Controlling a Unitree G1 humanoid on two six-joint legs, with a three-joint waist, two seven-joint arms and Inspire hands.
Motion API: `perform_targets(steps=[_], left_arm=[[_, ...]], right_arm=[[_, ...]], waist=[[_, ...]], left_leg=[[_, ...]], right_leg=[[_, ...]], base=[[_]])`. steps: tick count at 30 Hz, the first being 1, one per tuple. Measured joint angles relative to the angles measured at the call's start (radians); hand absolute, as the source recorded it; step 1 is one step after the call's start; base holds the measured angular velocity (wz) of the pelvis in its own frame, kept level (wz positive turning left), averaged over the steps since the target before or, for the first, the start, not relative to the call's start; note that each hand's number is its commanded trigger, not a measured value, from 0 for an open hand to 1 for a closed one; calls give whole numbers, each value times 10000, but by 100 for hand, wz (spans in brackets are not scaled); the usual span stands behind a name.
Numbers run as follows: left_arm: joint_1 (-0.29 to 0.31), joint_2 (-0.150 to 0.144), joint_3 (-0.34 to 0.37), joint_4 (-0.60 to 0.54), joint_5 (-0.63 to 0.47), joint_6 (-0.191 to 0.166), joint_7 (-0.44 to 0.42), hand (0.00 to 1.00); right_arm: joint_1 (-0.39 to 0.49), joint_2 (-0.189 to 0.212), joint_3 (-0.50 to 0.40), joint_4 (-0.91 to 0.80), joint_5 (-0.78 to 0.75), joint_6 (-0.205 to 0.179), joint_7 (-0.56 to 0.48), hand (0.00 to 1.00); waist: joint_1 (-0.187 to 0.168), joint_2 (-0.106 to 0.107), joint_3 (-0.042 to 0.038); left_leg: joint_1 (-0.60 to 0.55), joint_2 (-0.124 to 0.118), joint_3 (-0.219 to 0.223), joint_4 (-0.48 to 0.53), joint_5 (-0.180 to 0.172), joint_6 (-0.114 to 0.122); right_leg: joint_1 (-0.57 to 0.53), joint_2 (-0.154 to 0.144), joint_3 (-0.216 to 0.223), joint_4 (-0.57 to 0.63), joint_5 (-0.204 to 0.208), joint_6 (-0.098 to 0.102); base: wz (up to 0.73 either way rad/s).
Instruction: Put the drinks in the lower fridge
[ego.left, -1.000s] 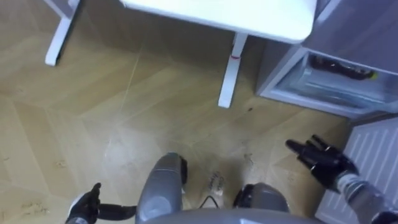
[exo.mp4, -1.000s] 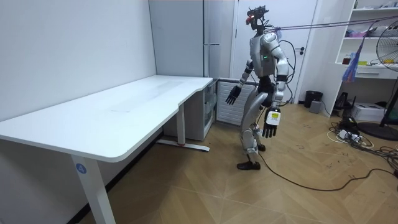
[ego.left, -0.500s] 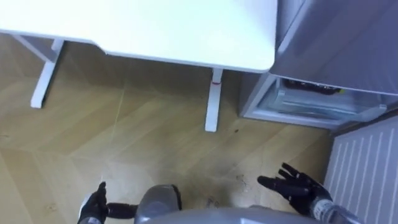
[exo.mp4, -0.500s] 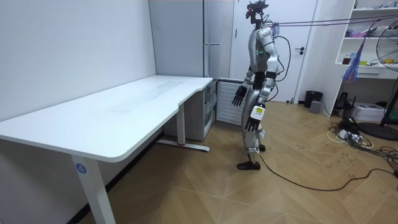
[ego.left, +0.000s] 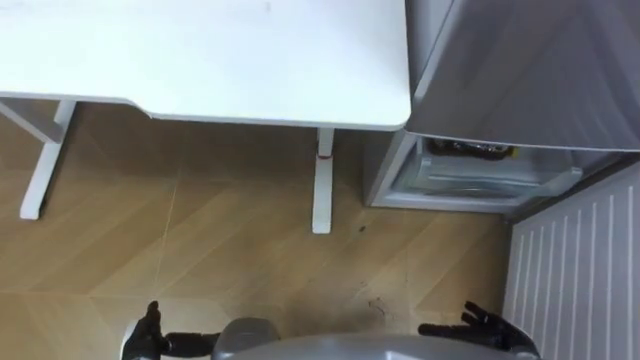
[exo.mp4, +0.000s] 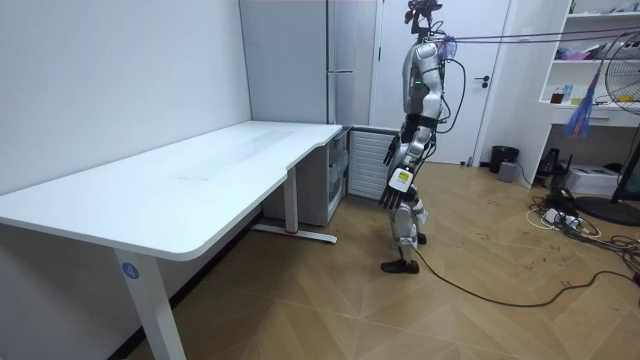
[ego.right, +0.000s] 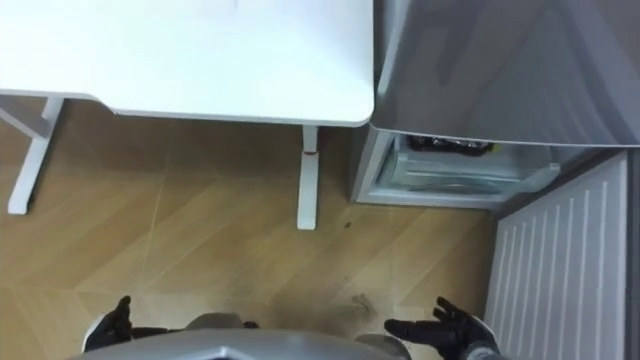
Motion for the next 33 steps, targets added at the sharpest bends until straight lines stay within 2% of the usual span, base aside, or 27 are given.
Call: perform_targets(steps=[2,7,12,13,14,15,18,20,21,23,26,31,33], left_arm=[[-7,-116,155,98,17,0,117,0],[-97,-280,667,256,182,-1,137,0],[-208,-301,1441,432,583,-52,128,0],[-176,-302,1670,445,816,-51,119,0],[-166,-311,1918,451,1096,-56,120,0],[-157,-315,2025,466,1217,-56,126,0],[-194,-319,2449,447,1673,-62,123,0],[-161,-308,2748,448,1694,-61,120,0],[-131,-284,2780,448,1695,-61,117,0],[-114,-270,2948,434,1707,-61,112,0],[-114,-277,3026,419,1722,-32,102,0],[-114,-281,3033,427,1755,53,23,0],[-87,-279,3078,381,1984,253,21,0]], right_arm=[[18,53,-95,2,-470,1,-346,0],[-78,50,-321,-565,-1426,-4,-1022,0],[-56,-1,-1475,-1915,-1913,-34,-1847,0],[-139,-29,-1865,-2185,-2114,-157,-1996,0],[-246,-64,-2261,-2412,-2357,-245,-2220,0],[-333,-84,-2482,-2504,-2431,-264,-2353,0],[-425,-374,-3095,-3657,-2674,-277,-3166,0],[-389,-686,-3454,-5445,-2660,-349,-3780,0],[-398,-758,-3561,-5841,-2666,-402,-3944,0],[-379,-968,-3948,-7039,-2674,-759,-4719,0],[-167,-971,-4259,-8089,-2648,-1037,-5546,0],[-247,-1077,-4819,-8216,-1811,-1055,-6328,0],[-225,-1093,-4903,-8197,-1652,-1019,-6489,0]], waist=[[-2,-7,-51],[-24,-57,-64],[-160,-78,-50],[-249,-99,-35],[-267,-167,15],[-267,-168,13],[-338,-242,-22],[-538,-255,-33],[-573,-262,-34],[-622,-316,-66],[-670,-437,-109],[-701,-472,-119],[-827,-461,-139]], left_leg=[[178,22,109,-119,11,12],[341,71,195,-152,20,17],[455,156,256,-49,16,13],[523,164,289,-63,16,13],[625,164,367,-100,15,12],[682,165,418,-138,15,12],[810,157,577,-278,17,16],[831,142,696,-384,35,31],[835,139,709,-408,42,33],[921,138,779,-461,47,26],[1010,158,817,-598,48,13],[1145,151,962,-809,39,-2],[1191,144,980,-907,39,-3]], right_leg=[[90,14,71,-78,80,-12],[73,85,284,-87,198,-46],[126,155,274,-98,283,-87],[176,157,284,-121,304,-87],[204,157,371,-120,313,-87],[209,157,431,-119,318,-87],[172,158,654,-135,342,-71],[66,164,824,-217,364,-53],[59,171,847,-237,376,-50],[44,208,972,-256,408,-52],[43,248,1002,-275,409,-53],[42,253,1030,-272,425,-60],[46,258,1036,-274,426,-59]], base=[[-20],[-18],[-10],[-14],[-18],[-23],[-22],[-18],[-15],[-15],[-9],[-12],[-8]])
